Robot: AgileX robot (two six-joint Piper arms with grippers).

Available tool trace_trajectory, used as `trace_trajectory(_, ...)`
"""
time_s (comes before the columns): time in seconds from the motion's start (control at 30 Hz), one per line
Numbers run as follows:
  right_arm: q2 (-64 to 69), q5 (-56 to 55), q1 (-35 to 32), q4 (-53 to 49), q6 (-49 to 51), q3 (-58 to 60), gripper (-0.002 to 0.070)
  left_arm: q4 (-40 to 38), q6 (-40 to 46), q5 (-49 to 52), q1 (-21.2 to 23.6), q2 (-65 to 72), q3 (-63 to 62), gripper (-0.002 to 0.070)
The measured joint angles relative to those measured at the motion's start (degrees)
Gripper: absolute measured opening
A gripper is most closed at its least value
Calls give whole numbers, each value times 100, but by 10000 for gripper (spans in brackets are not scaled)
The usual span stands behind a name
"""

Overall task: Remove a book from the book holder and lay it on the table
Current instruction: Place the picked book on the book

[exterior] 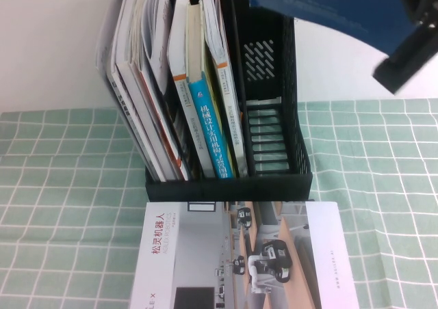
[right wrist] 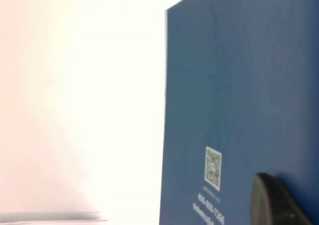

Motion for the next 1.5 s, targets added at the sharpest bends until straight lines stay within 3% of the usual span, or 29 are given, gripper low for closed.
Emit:
trace_trajectory(0.2, -527, 1242, 496, -2543, 1826, -101, 22, 22, -648, 11, 0, -1262, 1627, -1)
trace_trajectory(0.33, -687, 1981, 1106, -4733, 3732, -113, 22, 22, -1201, -11, 0, -2090, 2659, -1)
trace_trajectory(0.47, -700, 1887, 1639, -7009, 5967, -126, 22, 22, -1681, -9, 0, -2742, 3422, -1)
trace_trajectory(0.63, -674, 1449, 1783, -7714, 6817, -138, 22, 27, -2099, -23, 0, -3068, 3961, -1)
trace_trajectory(0.8, -522, 1908, 1806, -7788, 6540, -138, 22, 27, -2109, -114, 0, -3070, 4085, -1)
trace_trajectory(0.97, -406, 3323, 1806, -7788, 5408, -138, 22, 27, -2136, -336, 0, -3070, 4085, -1)
trace_trajectory(1.23, -853, 5299, 1806, -7544, 4760, -248, 22, 27, -2156, -511, 0, -3070, 4094, -1)
trace_trajectory(1.33, -1082, 5946, 1806, -7054, 4308, -248, 22, 27, -2156, -511, 0, -3070, 4094, -3)
trace_trajectory(1.5, -1278, 7198, 1806, -5262, 2366, -260, 22, 27, -2156, -562, 0, -3070, 4094, -3)
